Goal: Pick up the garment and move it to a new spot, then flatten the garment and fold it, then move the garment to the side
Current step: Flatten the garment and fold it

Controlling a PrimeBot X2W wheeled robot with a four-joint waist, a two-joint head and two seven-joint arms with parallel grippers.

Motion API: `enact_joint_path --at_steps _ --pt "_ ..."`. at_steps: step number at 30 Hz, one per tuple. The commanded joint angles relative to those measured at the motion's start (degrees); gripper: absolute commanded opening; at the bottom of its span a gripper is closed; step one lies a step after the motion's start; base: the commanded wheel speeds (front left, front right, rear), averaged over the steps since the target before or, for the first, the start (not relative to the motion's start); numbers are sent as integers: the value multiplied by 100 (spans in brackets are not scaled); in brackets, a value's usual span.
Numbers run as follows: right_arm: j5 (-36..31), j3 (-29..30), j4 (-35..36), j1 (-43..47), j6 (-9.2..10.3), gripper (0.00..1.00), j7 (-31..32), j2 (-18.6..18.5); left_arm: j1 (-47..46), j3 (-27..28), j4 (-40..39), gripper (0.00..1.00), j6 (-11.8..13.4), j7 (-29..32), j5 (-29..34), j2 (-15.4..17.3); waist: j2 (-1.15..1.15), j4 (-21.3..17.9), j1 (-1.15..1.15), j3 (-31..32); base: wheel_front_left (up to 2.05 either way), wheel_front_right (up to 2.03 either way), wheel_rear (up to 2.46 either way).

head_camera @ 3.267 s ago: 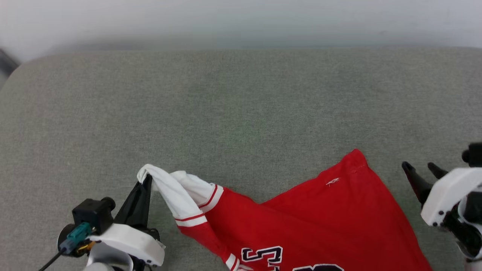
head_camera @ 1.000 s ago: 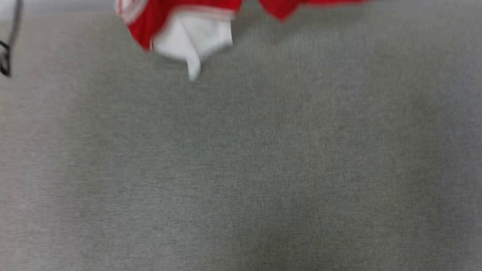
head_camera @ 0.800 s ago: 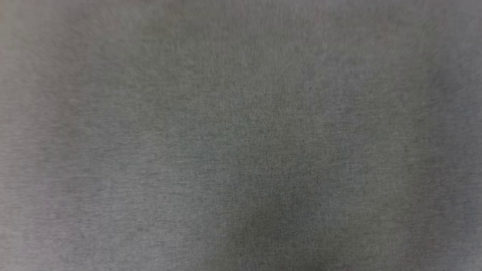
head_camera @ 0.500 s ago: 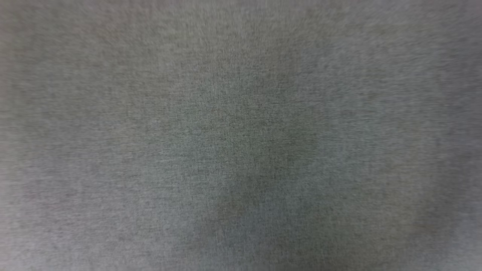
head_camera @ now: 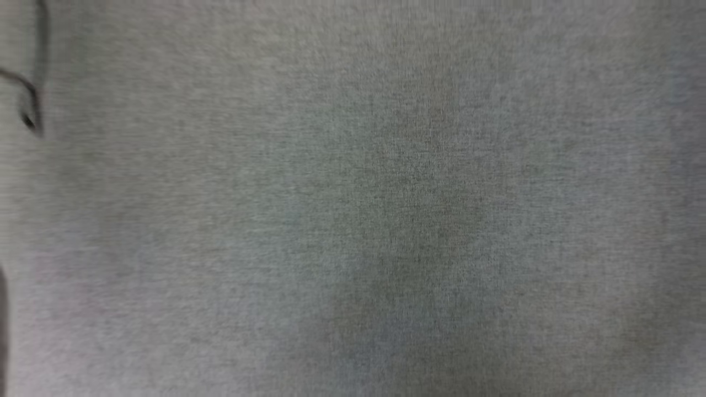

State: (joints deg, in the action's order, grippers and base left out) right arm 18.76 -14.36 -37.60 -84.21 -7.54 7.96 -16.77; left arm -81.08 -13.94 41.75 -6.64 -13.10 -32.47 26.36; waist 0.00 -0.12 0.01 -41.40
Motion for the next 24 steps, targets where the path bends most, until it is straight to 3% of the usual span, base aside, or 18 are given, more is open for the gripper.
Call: enact_joint_path --at_steps 1,3,10,16,18,19,20,21,24 --pt "113 -130 73 447 10 0 -63 -160 399 -17 -33 0 -35 -76 -81 10 0 121 -1 412 0 0 0" --pt "226 -202 128 741 10 0 -130 -216 663 -17 -61 0 -38 -105 -185 -42 0 146 -1 560 0 0 0" --pt "695 -298 722 3174 10 0 -102 -528 3135 21 -530 0 -63 -183 -596 8 0 206 -1 1833 0 0 0" --pt "841 24 1399 5229 13 0 249 -668 5383 -18 -1238 0 228 -166 -779 -41 0 260 -1 2830 0 0 0" --pt "876 261 1657 5916 13 0 428 -636 6093 9 -1581 0 411 -145 -838 -23 0 282 -1 3114 0 0 0" --pt "851 644 2143 6940 18 0 737 -566 7157 102 -2201 0 784 -30 -965 17 0 287 -1 3491 0 0 0" --pt "825 774 2287 7311 19 0 874 -523 7491 129 -2449 0 915 36 -1023 18 0 291 -1 3608 0 0 0" --pt "727 1231 2852 8277 20 0 1218 -288 8360 166 -3198 0 1304 295 -1114 84 0 319 -1 3838 0 0 0" --pt "658 1620 3416 9098 18 0 1613 108 9042 153 -3892 0 1607 627 -1203 135 0 341 -1 3984 0 0 0"
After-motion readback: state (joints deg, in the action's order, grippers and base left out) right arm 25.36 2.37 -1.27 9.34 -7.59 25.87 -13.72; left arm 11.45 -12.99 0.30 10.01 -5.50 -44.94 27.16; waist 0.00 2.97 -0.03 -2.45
